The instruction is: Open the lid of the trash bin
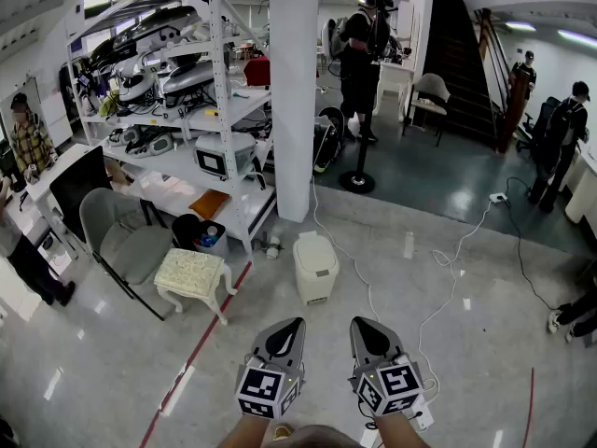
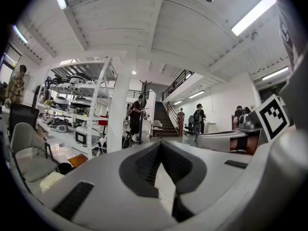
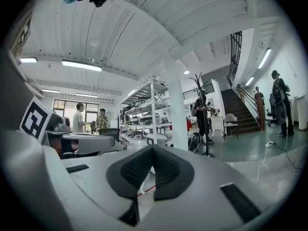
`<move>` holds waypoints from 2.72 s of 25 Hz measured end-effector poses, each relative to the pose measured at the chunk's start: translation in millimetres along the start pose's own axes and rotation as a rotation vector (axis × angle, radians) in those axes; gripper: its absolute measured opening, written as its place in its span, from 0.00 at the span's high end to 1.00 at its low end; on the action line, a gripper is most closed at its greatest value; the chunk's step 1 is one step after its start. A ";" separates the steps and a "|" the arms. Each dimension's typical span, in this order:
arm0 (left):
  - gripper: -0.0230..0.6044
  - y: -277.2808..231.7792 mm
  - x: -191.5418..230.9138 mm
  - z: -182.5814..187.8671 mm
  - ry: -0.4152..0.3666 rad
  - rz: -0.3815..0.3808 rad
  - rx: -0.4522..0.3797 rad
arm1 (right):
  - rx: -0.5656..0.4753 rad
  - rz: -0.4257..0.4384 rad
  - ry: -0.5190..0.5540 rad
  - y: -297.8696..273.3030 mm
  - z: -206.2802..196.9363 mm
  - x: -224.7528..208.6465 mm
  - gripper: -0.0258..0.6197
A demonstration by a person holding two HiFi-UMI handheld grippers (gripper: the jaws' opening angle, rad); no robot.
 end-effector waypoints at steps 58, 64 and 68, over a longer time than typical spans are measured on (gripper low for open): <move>0.97 -106.2 42.4 -7.3 0.011 0.015 -0.009 | 0.011 0.072 -0.051 -64.1 -21.3 -63.0 0.93; 0.97 -139.9 85.4 -7.3 0.021 0.030 -0.008 | 0.019 0.081 -0.059 -117.5 -22.8 -76.7 0.93; 0.97 -165.1 112.0 -5.6 0.028 0.026 0.005 | 0.025 0.071 -0.068 -152.4 -18.8 -85.7 0.93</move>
Point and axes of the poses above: the fingertips, and each gripper's own axes: y backward along the fingers, x to its left, z out of its top, the point moved 2 cm from there along y, backward along the fingers, and after that the axes turned 6 degrees about -z, right-handed, at the moved point
